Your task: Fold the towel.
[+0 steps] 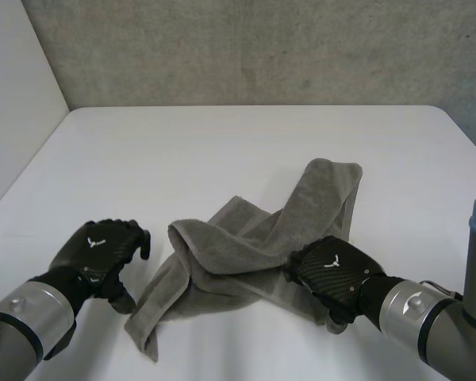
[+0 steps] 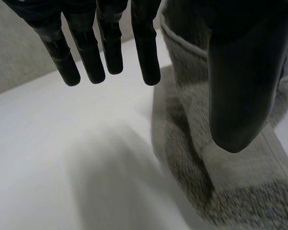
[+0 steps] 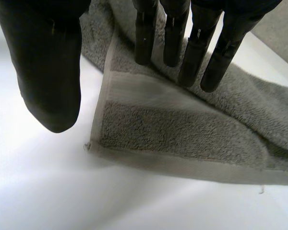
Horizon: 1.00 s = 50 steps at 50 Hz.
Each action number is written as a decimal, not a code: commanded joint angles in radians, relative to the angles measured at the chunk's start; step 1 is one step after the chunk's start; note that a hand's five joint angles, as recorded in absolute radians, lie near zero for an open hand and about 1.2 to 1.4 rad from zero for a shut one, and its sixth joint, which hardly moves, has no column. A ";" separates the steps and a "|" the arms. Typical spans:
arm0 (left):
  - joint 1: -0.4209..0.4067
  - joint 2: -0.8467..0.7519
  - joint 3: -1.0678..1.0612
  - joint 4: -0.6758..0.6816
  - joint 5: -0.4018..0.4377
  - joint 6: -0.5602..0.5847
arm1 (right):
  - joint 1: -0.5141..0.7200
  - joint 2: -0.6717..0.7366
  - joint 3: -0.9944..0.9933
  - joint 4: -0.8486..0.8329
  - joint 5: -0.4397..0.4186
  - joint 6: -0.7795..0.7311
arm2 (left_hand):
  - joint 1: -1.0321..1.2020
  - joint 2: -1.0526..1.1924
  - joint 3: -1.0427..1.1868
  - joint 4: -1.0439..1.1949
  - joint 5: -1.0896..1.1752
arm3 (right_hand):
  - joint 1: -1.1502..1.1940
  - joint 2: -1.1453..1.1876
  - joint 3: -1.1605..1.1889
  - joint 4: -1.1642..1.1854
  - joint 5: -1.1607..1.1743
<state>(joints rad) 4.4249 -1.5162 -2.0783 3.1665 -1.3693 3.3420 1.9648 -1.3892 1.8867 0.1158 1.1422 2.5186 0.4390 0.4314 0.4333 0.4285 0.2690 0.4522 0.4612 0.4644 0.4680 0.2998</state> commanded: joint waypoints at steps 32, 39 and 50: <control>-0.052 -0.117 -0.006 0.055 -0.007 -0.006 | 0.017 0.142 0.066 -0.251 0.014 0.002 | -0.005 0.002 0.000 0.005 -0.010 | 0.088 0.079 0.075 0.072 0.065; -0.052 -0.119 -0.008 0.058 -0.007 -0.006 | 0.017 0.151 0.064 -0.261 0.014 0.000 | -0.005 0.002 0.000 0.005 -0.010 | 0.164 0.155 0.152 0.148 0.142; -0.052 -0.124 -0.008 0.058 -0.007 -0.006 | 0.017 0.164 0.060 -0.263 0.016 0.000 | -0.005 0.002 0.000 0.005 -0.010 | 0.329 0.320 0.316 0.313 0.306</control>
<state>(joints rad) 4.3733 -1.6388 -2.0862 3.2249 -1.3761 3.3365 1.9820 -1.2276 1.9480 -0.1461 1.1567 2.5188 0.4374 0.4314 0.4330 0.4284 0.2671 0.7437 0.7445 0.7407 0.7434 0.5562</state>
